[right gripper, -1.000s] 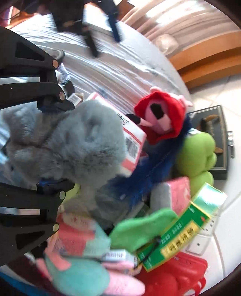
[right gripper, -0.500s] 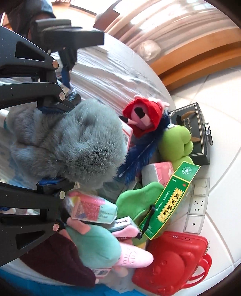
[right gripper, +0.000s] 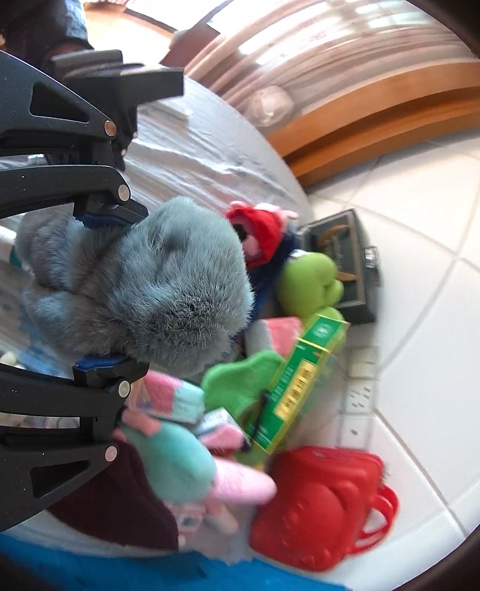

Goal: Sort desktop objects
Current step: 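Grasp a small white barcode box with left tool while right tool grasps the grey bunny plush, then carry the white box and grey bunny over the blue crate and release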

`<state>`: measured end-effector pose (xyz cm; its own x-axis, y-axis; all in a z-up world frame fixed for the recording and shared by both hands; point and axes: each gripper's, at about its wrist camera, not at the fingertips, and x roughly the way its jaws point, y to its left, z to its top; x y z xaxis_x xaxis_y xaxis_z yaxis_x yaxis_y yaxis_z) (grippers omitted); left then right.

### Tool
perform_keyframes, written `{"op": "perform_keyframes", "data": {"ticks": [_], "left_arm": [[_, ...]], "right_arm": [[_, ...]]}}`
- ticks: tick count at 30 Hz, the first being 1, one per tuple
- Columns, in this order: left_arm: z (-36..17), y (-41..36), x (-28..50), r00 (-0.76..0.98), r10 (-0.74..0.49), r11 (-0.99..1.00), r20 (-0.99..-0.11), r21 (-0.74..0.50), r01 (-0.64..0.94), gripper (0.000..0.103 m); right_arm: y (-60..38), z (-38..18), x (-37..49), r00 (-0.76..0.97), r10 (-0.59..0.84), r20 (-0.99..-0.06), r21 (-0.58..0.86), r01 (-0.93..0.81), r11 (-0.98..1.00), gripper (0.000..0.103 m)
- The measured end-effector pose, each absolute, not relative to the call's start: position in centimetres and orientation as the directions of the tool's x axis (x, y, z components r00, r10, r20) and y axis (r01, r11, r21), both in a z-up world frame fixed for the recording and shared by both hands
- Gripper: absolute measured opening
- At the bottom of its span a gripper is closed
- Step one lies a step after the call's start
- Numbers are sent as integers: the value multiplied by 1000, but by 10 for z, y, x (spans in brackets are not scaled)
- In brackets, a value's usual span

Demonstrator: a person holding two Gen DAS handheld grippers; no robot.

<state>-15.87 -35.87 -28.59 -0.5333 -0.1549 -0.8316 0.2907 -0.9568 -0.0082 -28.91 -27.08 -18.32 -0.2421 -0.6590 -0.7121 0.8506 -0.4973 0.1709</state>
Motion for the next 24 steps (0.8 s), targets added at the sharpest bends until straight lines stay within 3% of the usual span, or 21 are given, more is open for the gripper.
{"op": "perform_keyframes", "data": {"ticks": [8, 14, 20, 24], "left_arm": [[-176, -308, -182, -735, -193, -981, -650, 110, 160, 29], [-109, -232, -224, -845, -138, -976, -517, 216, 27, 29], [-53, -128, -273, -908, -38, -957, -417, 277, -88, 29], [-25, -59, -312, -925, 16, -951, -379, 280, -131, 29]], "right_arm": [[-190, -100, -262, -448, -686, -574, 120, 782, -611, 50], [-96, -27, -237, -615, -668, -419, 115, 693, -711, 49], [23, 46, -228, -806, -541, -242, 102, 533, -840, 49], [87, 74, -243, -875, -442, -197, 85, 434, -897, 49]]}}
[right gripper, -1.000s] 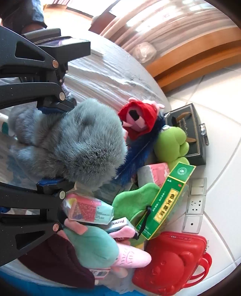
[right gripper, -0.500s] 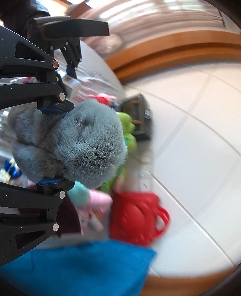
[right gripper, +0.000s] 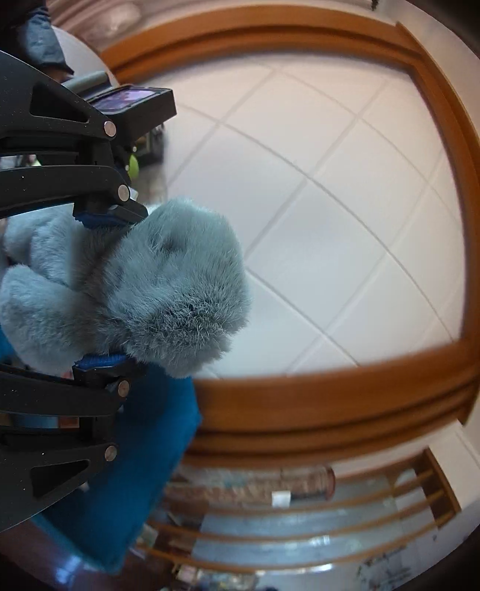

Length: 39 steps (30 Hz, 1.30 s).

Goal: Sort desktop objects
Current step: 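Carry the white box and grey bunny over the blue crate and release, then move both tools back over the items on the bed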

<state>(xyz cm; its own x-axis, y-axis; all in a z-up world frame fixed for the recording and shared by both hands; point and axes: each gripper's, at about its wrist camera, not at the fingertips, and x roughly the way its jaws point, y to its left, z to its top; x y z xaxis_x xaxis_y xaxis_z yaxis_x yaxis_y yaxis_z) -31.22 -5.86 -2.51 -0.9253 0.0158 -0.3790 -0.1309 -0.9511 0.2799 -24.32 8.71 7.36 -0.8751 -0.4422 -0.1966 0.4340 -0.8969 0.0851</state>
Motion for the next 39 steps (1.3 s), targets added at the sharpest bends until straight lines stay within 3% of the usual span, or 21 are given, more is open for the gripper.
{"op": "perform_keyframes", "data": {"ticks": [9, 11, 13, 15, 16, 27, 39], "left_arm": [[5, 55, -394, -916, 33, -947, -399, 281, -157, 30], [8, 73, -407, -923, -11, -949, -386, 294, -111, 31], [14, 88, -419, -914, -20, -952, -406, 286, -106, 46], [17, 94, -424, -918, -47, -957, -395, 282, -73, 78], [18, 95, -426, -921, -65, -956, -385, 289, -53, 81], [10, 77, -402, -909, -174, -958, -379, 279, 67, 82], [-1, 6, -330, -905, -255, -965, -340, 147, 216, 82]], "right_arm": [[208, 88, -322, -908, -335, -253, 147, 306, -941, 50], [226, 85, -342, -900, -334, -280, 176, 294, -939, 52], [241, 81, -363, -884, -340, -321, 205, 286, -936, 62], [256, 77, -377, -883, -331, -333, 258, 252, -933, 75], [262, 77, -380, -879, -339, -334, 285, 249, -926, 81], [286, 68, -346, -836, -500, -225, 427, 376, -822, 89], [221, 56, -303, -697, -692, -186, 416, 583, -699, 93]]}}
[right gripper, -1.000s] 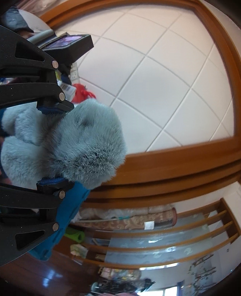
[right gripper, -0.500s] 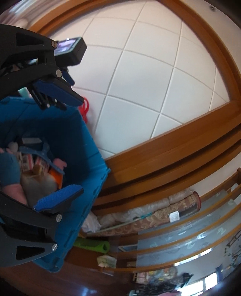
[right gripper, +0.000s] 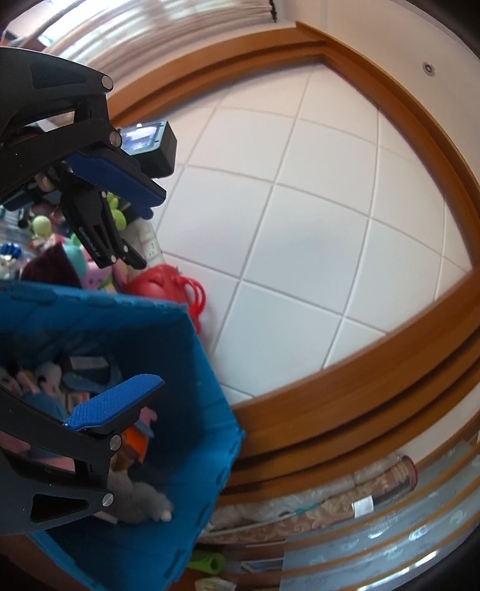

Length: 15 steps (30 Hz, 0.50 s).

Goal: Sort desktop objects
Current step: 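Move both tools back over the items on the bed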

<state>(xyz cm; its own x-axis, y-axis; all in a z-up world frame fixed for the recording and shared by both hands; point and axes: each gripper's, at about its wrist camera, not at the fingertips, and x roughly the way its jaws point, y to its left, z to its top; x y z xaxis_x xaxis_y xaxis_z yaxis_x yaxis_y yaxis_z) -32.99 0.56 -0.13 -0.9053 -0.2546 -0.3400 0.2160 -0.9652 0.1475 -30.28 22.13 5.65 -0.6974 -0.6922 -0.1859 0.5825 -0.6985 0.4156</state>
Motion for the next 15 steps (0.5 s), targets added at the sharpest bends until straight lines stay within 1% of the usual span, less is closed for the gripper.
{"op": "perform_keyframes", "data": {"ticks": [2, 8, 13, 15], "left_arm": [[-5, -14, -312, -905, -260, -964, -336, 137, 226, 82], [-25, -85, -260, -885, -302, -953, -355, 148, 265, 82], [-48, -153, -209, -853, -377, -925, -361, 186, 330, 82], [-62, -184, -188, -837, -392, -920, -382, 186, 346, 82]], "right_arm": [[202, 54, -295, -683, -703, -196, 404, 597, -693, 96], [142, 41, -278, -654, -709, -264, 399, 595, -698, 96], [81, 22, -262, -619, -718, -318, 386, 607, -694, 100], [48, 8, -258, -587, -730, -350, 384, 621, -683, 100]]}}
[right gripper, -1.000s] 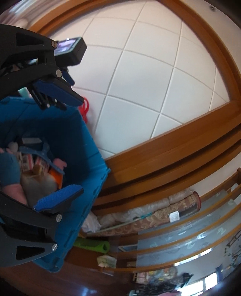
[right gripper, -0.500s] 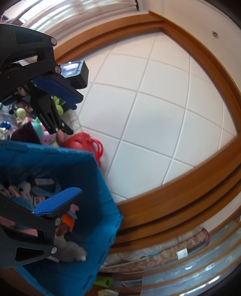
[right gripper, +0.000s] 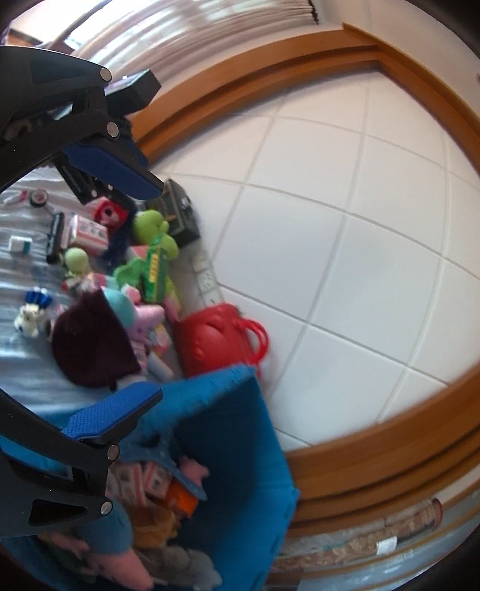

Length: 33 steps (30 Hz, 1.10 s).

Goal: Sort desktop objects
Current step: 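Move both tools back over the items on the bed, then grasp the tape roll with left tool while right tool grasps the pink-white tissue pack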

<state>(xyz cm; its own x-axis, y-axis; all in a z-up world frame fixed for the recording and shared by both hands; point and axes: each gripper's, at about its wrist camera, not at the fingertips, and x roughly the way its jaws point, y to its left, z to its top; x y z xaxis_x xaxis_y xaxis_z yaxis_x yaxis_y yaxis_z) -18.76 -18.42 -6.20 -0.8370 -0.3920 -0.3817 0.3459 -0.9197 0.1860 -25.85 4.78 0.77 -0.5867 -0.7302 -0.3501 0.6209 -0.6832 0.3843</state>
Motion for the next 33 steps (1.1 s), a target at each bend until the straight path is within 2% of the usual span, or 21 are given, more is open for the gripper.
{"op": "perform_keyframes", "data": {"ticks": [4, 7, 10, 13, 18, 26, 33], "left_arm": [[-94, -241, -158, -789, -404, -915, -463, 190, 357, 82], [-112, -271, -140, -761, -435, -900, -481, 205, 385, 82], [-136, -309, -119, -721, -433, -896, -541, 177, 406, 82], [-160, -343, -99, -637, -502, -847, -585, 184, 499, 82], [-191, -396, -75, -553, -536, -797, -638, 165, 581, 82], [-245, -450, -63, -501, -483, -781, -718, 93, 618, 82], [-271, -450, -71, -515, -405, -829, -755, 66, 555, 82]], "right_arm": [[-22, -25, -250, -521, -747, -414, 372, 652, -661, 100], [-82, -52, -244, -460, -757, -465, 351, 688, -634, 103], [-146, -85, -241, -380, -750, -541, 317, 733, -601, 103], [-212, -121, -241, -270, -737, -619, 301, 785, -541, 103], [-301, -182, -256, -217, -661, -718, 238, 816, -527, 103], [-394, -279, -298, -160, -454, -876, 158, 796, -585, 103], [-421, -327, -313, -106, -370, -923, 160, 768, -620, 103]]}}
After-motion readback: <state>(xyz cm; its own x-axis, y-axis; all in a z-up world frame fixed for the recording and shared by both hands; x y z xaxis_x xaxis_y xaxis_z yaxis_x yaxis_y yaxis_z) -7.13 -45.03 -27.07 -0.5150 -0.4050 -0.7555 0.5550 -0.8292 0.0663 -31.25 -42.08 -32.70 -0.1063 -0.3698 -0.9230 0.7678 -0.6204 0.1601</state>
